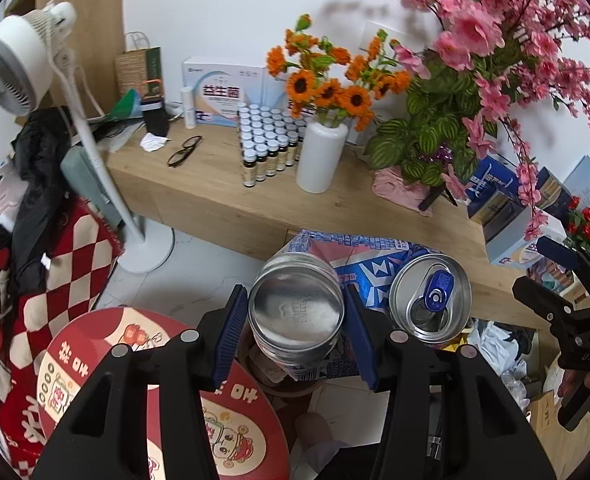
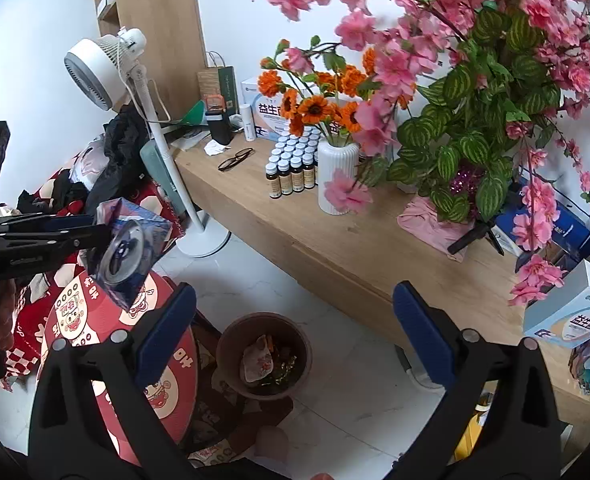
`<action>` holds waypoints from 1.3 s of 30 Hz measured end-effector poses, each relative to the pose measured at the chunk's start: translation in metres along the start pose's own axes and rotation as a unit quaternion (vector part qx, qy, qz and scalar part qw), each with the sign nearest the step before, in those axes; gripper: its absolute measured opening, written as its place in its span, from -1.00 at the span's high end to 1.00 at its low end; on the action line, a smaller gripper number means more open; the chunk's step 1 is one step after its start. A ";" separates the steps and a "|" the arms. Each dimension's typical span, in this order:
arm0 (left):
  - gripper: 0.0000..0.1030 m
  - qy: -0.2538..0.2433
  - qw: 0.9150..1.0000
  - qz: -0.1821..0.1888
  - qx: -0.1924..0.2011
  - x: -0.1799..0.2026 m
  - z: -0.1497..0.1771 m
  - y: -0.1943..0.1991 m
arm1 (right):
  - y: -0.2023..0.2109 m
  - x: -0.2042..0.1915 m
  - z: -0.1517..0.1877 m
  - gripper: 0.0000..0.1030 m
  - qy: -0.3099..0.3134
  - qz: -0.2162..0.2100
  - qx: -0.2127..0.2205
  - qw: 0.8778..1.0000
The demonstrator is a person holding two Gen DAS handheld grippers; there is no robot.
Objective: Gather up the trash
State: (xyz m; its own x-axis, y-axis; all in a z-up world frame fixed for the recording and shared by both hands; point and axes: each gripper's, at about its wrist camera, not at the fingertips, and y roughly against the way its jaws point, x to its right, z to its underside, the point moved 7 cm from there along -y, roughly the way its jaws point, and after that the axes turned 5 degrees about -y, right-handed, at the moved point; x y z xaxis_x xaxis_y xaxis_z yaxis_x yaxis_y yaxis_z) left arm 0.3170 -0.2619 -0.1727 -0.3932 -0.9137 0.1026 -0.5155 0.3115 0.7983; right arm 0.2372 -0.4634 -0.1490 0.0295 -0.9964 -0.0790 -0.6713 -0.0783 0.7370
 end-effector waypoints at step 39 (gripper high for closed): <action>-0.80 0.047 0.989 -0.115 0.083 -0.068 0.007 0.142 | 0.035 -0.102 -0.006 -0.88 0.015 -0.048 -0.001 0.999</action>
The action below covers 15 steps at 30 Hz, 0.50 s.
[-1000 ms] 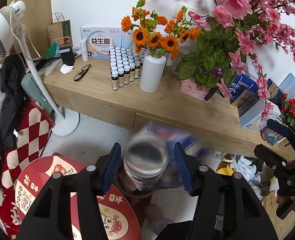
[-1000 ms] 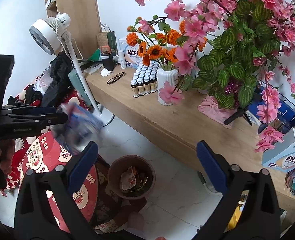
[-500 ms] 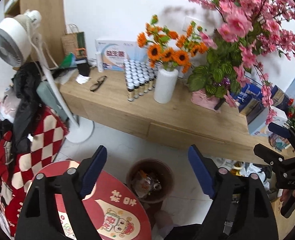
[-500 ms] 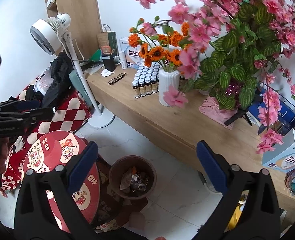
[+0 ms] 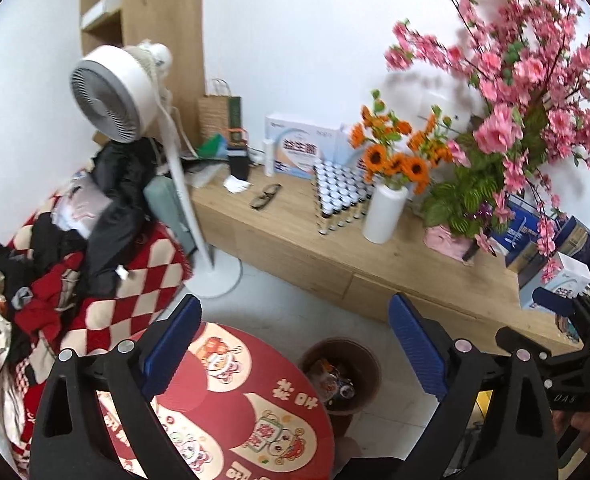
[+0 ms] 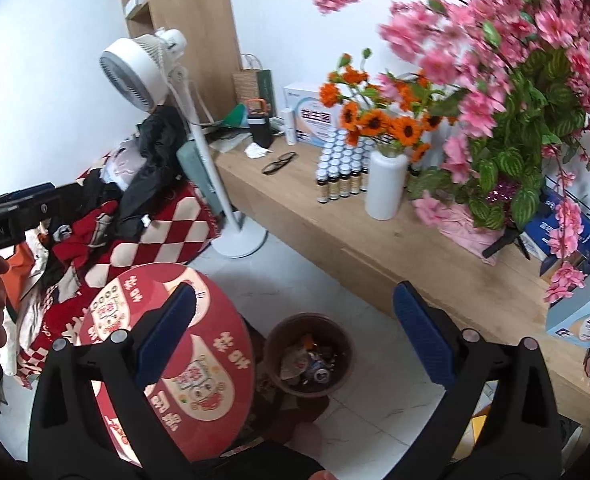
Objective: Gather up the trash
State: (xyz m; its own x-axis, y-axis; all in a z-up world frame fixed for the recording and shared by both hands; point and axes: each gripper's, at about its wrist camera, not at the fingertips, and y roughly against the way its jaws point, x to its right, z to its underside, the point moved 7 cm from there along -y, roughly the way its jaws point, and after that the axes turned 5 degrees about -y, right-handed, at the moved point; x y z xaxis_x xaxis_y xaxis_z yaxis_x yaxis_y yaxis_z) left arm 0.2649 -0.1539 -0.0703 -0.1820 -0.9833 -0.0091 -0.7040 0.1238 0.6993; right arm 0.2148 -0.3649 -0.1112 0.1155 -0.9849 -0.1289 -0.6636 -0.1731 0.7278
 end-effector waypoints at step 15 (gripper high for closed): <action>-0.82 0.032 0.999 -0.033 0.026 -0.047 0.030 0.075 | 0.035 -0.062 0.005 -0.88 0.002 0.003 0.033 0.999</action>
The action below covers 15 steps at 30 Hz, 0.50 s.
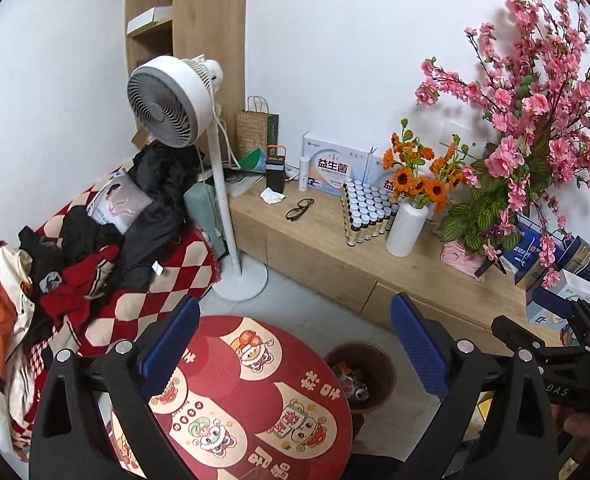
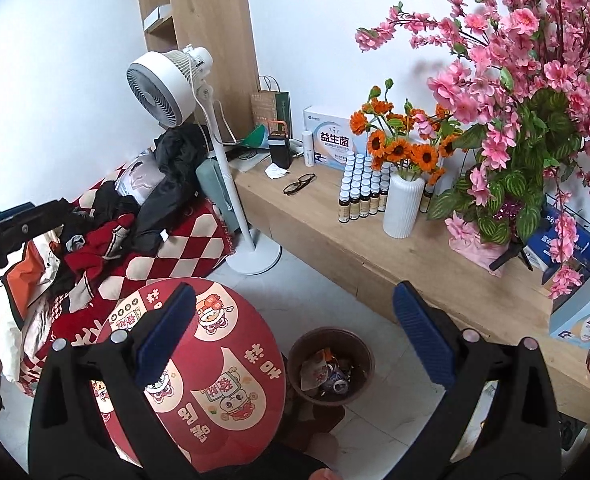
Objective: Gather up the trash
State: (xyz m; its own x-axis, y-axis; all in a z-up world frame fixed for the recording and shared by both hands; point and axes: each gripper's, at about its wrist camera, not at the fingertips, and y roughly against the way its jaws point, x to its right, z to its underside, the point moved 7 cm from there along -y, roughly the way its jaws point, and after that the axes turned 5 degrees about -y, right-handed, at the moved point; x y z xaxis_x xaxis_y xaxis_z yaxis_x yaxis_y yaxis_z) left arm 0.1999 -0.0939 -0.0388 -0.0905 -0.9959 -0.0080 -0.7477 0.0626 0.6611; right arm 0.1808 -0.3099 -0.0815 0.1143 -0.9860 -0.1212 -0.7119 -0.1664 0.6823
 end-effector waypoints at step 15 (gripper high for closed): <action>-0.82 0.006 1.000 -0.009 -0.001 -0.017 0.017 0.015 | 0.010 -0.013 0.006 -0.89 0.005 0.016 0.008 1.000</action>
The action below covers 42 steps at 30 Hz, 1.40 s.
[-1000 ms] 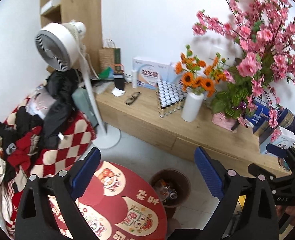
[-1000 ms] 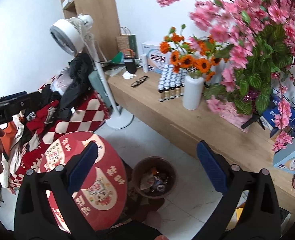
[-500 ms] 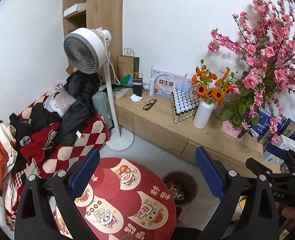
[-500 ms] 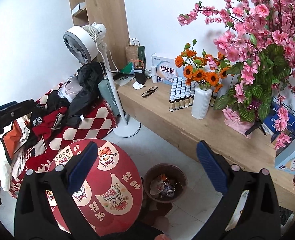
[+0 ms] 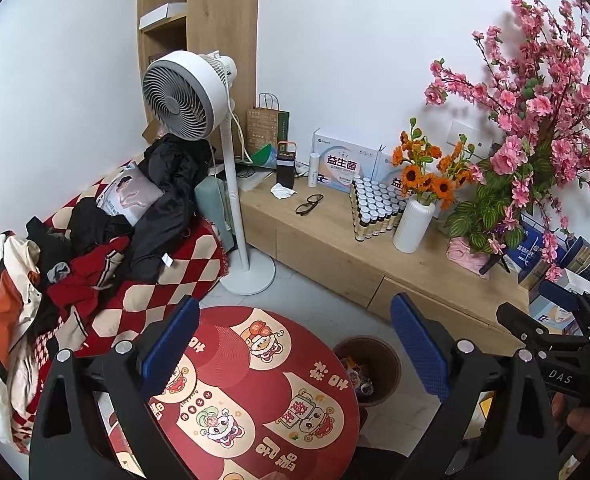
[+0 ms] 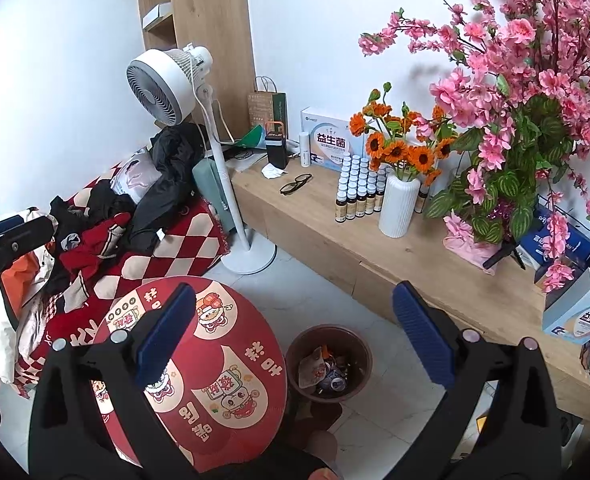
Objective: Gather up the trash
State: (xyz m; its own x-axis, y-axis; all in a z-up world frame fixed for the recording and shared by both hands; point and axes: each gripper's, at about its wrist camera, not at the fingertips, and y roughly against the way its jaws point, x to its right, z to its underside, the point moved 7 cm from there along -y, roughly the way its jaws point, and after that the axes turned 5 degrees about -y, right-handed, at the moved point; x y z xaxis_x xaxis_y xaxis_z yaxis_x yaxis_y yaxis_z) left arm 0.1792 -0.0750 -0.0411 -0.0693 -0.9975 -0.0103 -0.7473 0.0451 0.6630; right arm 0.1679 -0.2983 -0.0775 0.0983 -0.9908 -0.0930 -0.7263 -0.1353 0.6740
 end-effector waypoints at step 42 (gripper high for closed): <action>-0.82 -0.019 1.000 0.002 -0.001 0.005 0.004 0.000 | -0.002 0.010 -0.002 -0.89 -0.018 0.017 0.003 1.000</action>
State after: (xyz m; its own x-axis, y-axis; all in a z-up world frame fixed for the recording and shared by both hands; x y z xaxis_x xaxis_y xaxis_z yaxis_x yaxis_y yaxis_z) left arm 0.1766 -0.0798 -0.0443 -0.0964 -0.9947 -0.0364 -0.7462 0.0481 0.6639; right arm 0.1714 -0.3081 -0.0783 0.0498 -0.9941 -0.0965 -0.7322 -0.1020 0.6733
